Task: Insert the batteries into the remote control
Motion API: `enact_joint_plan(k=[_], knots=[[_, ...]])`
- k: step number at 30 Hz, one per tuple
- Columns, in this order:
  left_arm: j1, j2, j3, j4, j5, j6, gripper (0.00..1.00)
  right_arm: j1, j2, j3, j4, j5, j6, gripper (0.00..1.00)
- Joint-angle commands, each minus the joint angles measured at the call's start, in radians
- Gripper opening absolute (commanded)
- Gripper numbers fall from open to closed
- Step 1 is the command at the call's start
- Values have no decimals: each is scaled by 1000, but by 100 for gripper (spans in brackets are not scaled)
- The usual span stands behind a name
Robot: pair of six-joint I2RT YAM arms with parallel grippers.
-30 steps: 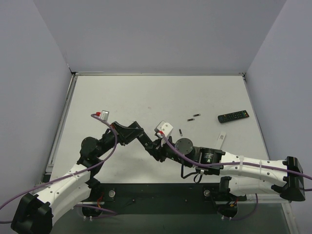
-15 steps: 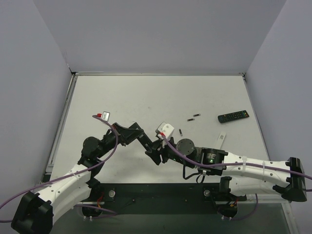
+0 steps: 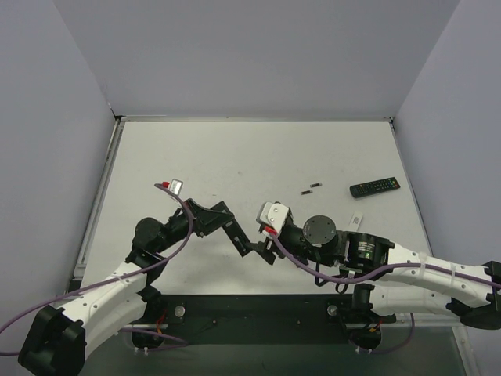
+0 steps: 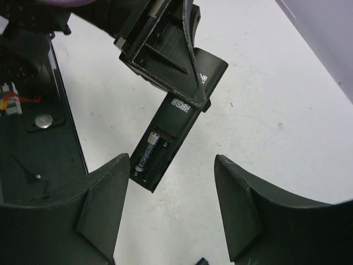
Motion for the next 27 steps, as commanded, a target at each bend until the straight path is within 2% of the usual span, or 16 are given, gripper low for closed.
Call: enact_joint_plan(k=[1,2,4,10,13,14,15,24,27], knots=[[-2,8,74,11,65,8,0,-1,-25,24,-73,-67,-204,60],[-2,8,80,6,77,10,0,-1,-29,27,-81,-101,-229,63],[-2,13,101,-32,94,19,0,-3,-32,33,-109,-170,-304,63],[-2,28,132,-57,149,16,0,-35,-14,44,-141,-363,-496,54],[-2,28,141,-63,169,16,0,-70,12,70,-150,-450,-519,47],[-2,28,147,-67,178,18,0,-78,21,76,-150,-467,-526,40],[-2,28,154,-84,183,21,0,-85,39,92,-150,-480,-528,38],[-5,20,167,-109,198,33,0,-133,135,153,-150,-596,-546,36],[-7,22,171,-115,201,33,0,-144,158,167,-153,-629,-542,29]])
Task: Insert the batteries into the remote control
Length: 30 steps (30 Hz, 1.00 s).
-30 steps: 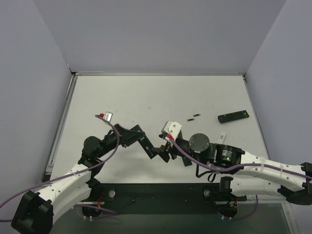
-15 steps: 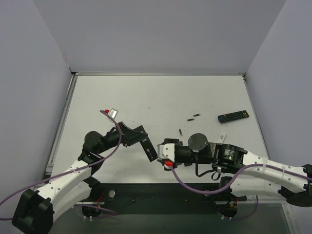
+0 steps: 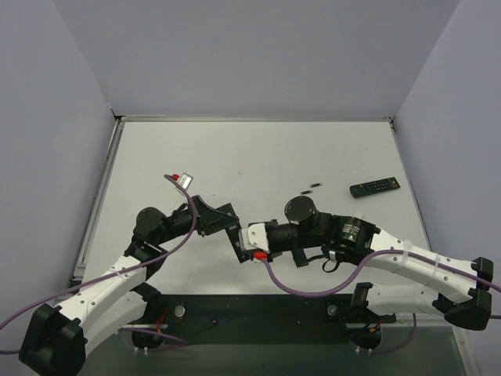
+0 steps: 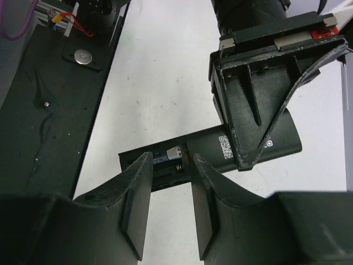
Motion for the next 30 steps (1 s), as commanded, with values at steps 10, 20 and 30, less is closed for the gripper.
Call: enact_joint_plan(k=[10,20,30], knots=[[-11,-11,66,2,25,22,0,-36,71,74,2,-138,-17,25],[-14,-18,71,-4,31,22,0,-50,98,77,2,-156,-8,21],[-14,-26,82,-4,25,17,0,-56,101,49,2,-164,1,19]])
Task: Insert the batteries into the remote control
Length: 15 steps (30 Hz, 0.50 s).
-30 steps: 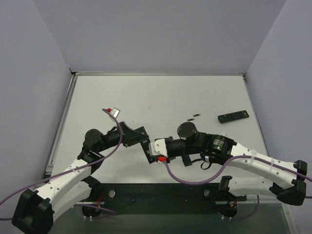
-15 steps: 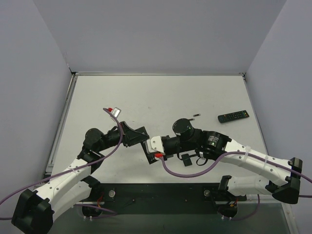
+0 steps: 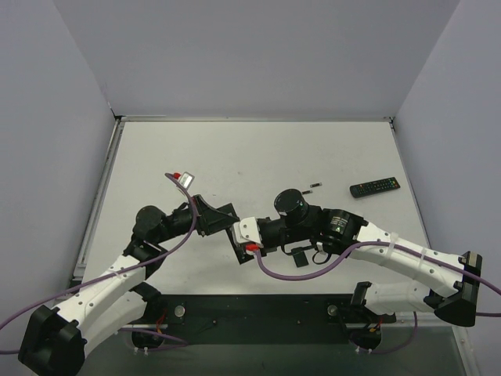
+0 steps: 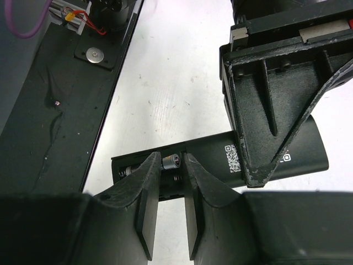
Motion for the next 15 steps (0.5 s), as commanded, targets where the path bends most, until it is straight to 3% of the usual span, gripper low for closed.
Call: enact_joint_plan(k=[1,11,15], knots=[[-6,-18,60,32,7,12,0,-11,2,9,16,-51,1,19],[-6,-23,83,43,-2,-6,0,-12,-7,-23,15,-58,4,18],[-5,-29,94,51,-17,-21,0,-14,-14,-40,10,-58,5,12]])
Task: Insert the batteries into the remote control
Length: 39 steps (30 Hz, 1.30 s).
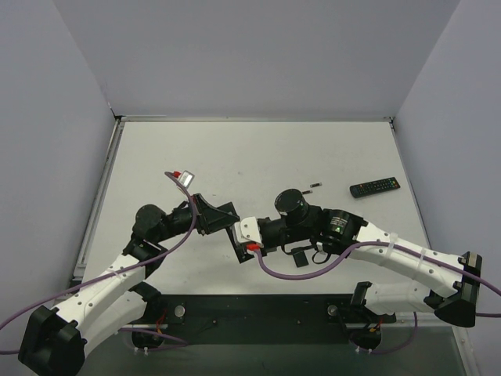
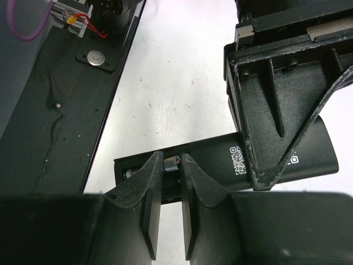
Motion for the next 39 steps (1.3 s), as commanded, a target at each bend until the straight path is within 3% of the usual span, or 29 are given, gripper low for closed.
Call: enact_joint_plan(k=[1,16,39], knots=[[-3,-29,72,75,-21,-28,0,-6,-14,-38,-6,-41,2,12],[3,-62,77,241,-105,-120,0,-8,-82,-181,53,9,54,10],[2,-91,132,290,-15,-53,0,-23,-4,-241,102,15,82,13]])
